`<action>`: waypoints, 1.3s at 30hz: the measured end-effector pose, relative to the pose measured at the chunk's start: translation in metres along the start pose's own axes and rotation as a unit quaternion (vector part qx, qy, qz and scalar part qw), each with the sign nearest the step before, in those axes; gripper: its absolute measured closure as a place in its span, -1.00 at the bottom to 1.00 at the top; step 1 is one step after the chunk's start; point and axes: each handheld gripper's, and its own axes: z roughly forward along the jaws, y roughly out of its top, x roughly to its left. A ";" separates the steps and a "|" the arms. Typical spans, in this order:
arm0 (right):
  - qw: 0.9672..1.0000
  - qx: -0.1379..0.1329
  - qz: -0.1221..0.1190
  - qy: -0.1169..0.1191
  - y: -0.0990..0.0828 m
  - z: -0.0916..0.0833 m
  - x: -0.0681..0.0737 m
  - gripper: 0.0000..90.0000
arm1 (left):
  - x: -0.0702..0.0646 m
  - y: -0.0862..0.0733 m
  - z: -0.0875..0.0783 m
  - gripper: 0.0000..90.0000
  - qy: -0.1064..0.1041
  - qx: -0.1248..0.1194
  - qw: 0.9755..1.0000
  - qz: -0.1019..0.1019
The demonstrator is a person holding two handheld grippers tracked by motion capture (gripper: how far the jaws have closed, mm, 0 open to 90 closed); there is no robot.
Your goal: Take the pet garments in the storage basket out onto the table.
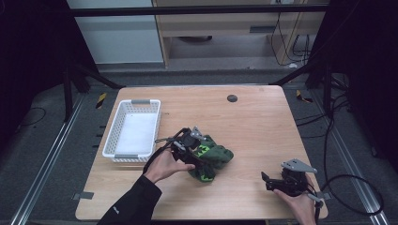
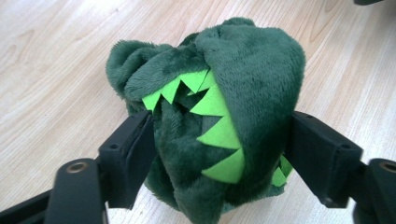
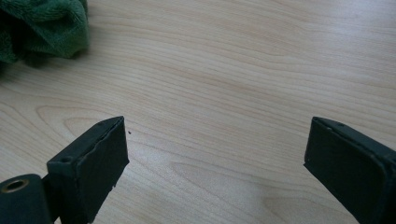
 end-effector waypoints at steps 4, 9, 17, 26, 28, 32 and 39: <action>1.000 0.001 0.001 -0.001 0.000 0.000 0.000 -0.87 | -0.001 -0.005 -0.007 -0.48 0.001 -0.013 1.000 -0.001; 1.000 0.000 0.002 -0.001 0.000 0.000 0.000 -0.87 | -0.002 -0.012 -0.016 -0.50 0.006 -0.026 1.000 0.000; 1.000 0.000 0.003 -0.002 0.000 0.000 0.000 -0.87 | 0.000 -0.029 -0.031 -0.50 0.016 -0.055 0.998 -0.011; 1.000 -0.002 0.000 -0.003 0.000 0.000 -0.001 -0.87 | 0.000 -0.051 -0.042 -0.51 0.027 -0.101 0.994 -0.038; 1.000 -0.002 -0.001 -0.004 0.000 0.000 -0.001 -0.87 | 0.001 -0.056 -0.043 -0.51 0.029 -0.109 0.993 -0.045; 1.000 -0.002 -0.001 -0.004 -0.001 0.000 -0.001 -0.87 | 0.001 -0.071 -0.045 -0.49 0.036 -0.125 0.990 -0.062; 1.000 -0.001 0.001 -0.004 -0.001 0.000 -0.001 -0.87 | 0.003 -0.095 -0.044 -0.47 0.057 -0.143 0.984 -0.087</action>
